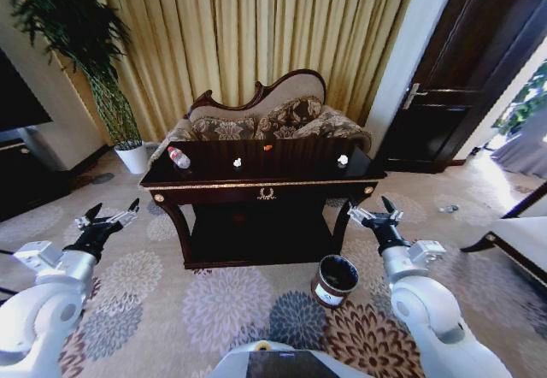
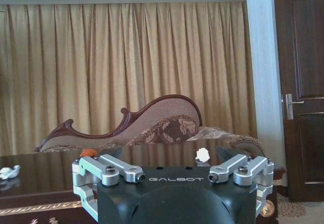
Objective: Move to the front of the table and place the trash on the table into the trash bin.
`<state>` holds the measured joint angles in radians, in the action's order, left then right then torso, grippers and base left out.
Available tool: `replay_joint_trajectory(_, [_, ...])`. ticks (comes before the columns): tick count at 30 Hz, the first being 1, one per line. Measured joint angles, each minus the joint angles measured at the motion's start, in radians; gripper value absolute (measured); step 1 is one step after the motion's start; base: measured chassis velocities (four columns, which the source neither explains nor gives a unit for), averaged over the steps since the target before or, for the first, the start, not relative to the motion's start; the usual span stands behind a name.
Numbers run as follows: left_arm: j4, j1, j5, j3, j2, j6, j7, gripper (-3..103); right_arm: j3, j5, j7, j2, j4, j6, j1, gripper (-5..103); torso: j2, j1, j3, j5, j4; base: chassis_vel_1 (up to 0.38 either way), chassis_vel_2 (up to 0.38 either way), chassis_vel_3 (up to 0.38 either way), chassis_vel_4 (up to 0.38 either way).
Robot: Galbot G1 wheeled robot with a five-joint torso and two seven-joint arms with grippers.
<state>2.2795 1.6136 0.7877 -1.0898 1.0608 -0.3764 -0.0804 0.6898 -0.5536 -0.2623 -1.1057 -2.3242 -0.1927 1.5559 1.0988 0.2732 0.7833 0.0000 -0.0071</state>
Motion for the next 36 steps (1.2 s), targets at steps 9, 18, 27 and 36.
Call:
replay_joint_trajectory(9, [0.0, 0.002, -0.004, 0.0, 0.004, 0.004, 0.001, 100, 0.001, 0.002, 0.001, 0.0, 0.003, 0.002, -0.002, 100, 0.0, 0.0, 0.0, 0.0, 0.0001, -0.183, 0.166, 0.181, -0.167])
replay_joint_trajectory(18, [0.0, 0.004, -0.009, 0.004, 0.012, 0.009, 0.003, 100, -0.001, 0.005, 0.003, -0.001, 0.003, 0.004, -0.001, 100, 0.0, 0.0, 0.0, 0.0, 0.0003, -0.17, 0.178, 0.181, -0.168])
replay_joint_trajectory(27, [-0.003, 0.004, -0.01, 0.005, 0.014, 0.011, 0.003, 100, -0.005, 0.007, 0.009, 0.0, 0.003, 0.007, -0.002, 100, 0.0, 0.0, 0.0, 0.0, 0.0001, -0.185, 0.178, 0.177, -0.18])
replay_joint_trajectory(36, [-0.006, 0.004, -0.01, 0.009, 0.021, 0.021, 0.005, 100, -0.01, -0.107, -0.067, 0.024, 0.001, -0.058, -0.048, 100, 0.0, 0.001, 0.0, -0.0002, 0.0, -0.113, 0.116, 0.11, -0.11])
